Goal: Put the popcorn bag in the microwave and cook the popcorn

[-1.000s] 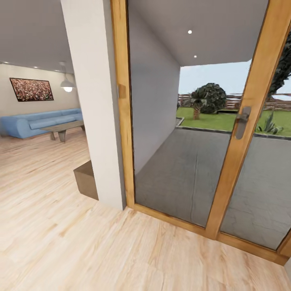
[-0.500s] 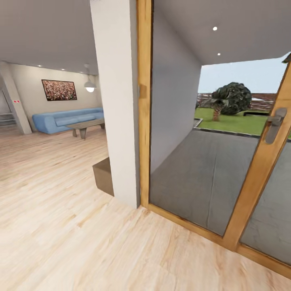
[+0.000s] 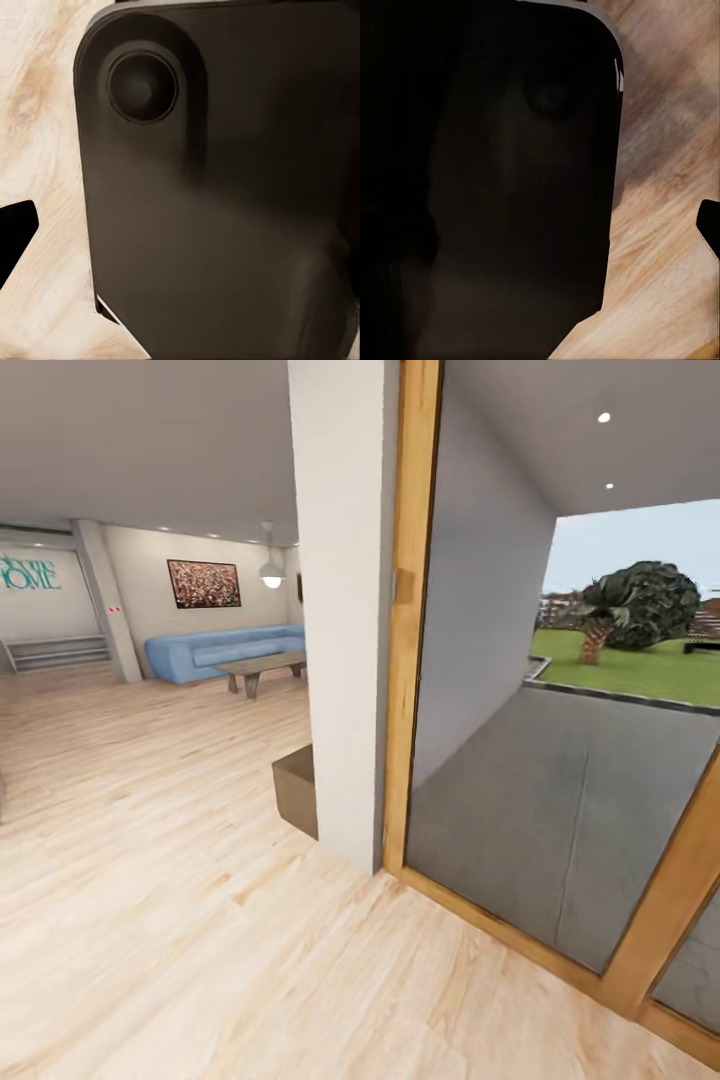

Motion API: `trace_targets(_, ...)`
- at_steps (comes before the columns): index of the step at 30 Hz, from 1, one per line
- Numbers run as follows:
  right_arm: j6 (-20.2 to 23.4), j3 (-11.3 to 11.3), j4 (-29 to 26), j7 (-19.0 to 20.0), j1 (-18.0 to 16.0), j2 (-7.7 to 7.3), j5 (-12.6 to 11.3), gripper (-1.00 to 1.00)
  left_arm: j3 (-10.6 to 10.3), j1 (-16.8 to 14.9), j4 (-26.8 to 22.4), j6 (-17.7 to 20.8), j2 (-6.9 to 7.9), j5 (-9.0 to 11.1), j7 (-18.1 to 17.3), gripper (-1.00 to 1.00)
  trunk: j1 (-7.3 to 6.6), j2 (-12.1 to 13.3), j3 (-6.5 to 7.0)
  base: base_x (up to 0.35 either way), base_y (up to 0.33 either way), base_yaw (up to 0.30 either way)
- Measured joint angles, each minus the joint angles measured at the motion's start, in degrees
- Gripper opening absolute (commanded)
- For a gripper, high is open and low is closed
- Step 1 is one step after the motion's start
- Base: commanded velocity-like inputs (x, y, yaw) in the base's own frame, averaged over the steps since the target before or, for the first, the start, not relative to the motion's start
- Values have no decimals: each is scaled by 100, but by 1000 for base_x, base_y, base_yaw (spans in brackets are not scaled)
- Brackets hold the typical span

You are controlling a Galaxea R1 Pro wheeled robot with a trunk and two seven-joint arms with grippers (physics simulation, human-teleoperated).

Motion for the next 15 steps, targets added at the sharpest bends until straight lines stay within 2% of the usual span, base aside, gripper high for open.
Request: trace_targets(15, -187, -27, -1, -69, 2, 38, -6, 100, -5, 0, 0, 1, 22, -15, 5, 100, 0, 0, 0, 0, 0, 282)
